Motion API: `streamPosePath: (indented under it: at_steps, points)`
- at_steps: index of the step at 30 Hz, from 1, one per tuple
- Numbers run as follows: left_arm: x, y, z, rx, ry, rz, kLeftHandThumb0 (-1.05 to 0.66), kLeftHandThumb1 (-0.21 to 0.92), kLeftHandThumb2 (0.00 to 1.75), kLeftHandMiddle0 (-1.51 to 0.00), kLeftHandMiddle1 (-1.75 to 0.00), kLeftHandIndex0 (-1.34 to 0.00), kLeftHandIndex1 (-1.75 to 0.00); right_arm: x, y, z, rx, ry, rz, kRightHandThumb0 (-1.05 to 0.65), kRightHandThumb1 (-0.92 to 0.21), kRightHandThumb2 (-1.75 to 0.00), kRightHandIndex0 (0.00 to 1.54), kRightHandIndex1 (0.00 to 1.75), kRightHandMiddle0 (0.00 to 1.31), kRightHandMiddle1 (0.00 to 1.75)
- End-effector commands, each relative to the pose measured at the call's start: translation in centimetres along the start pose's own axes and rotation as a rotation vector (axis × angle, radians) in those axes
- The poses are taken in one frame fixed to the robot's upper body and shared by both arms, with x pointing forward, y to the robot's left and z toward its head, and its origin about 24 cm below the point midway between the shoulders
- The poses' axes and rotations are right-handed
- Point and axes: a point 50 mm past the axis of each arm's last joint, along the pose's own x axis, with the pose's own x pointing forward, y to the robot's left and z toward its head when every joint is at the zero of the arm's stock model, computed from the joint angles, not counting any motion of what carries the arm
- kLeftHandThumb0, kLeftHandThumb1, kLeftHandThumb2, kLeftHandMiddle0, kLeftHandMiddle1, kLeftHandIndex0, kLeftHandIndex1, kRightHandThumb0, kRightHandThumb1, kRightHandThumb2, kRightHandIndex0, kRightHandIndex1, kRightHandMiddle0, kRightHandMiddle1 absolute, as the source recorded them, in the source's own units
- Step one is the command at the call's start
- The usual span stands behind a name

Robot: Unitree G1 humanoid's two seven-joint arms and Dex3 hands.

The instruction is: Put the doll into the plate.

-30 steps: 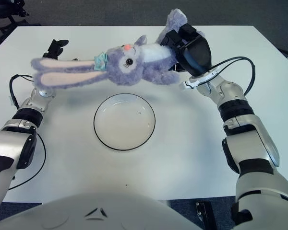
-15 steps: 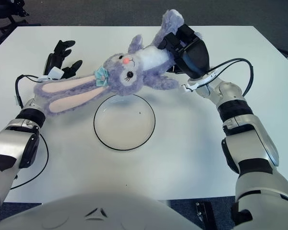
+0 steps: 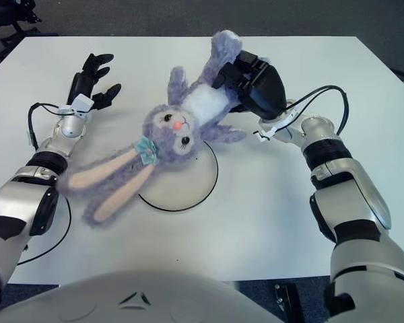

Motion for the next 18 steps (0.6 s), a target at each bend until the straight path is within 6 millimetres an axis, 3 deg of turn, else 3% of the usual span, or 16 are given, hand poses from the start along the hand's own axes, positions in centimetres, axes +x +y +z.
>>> streamPosePath:
  at_steps: [1,9,18]
  points:
    - [0.5,0.0,0.8,-0.012,-0.051,-0.004,-0.41,0.92,0.43,-0.7,-0.2,-0.27,-0.82,0.5,-0.8,-0.3,0.007,-0.05,-0.022,0.03,-0.88,-0.28,0.85,1.75,0.6,1.75]
    - [0.5,-0.4,1.3,0.003,-0.105,-0.057,-0.41,0.92,0.44,-0.7,-0.21,-0.27,-0.83,1.7,-0.4,0.1,0.05,-0.157,-0.069,0.03,-0.9,-0.26,0.81,1.75,0.58,1.75]
    - [0.4,-0.6,1.4,0.014,-0.12,-0.083,-0.41,0.92,0.45,-0.7,-0.21,-0.27,-0.83,1.2,-0.1,0.0,0.104,-0.116,-0.058,0.04,-0.91,-0.25,0.8,1.75,0.58,1.75]
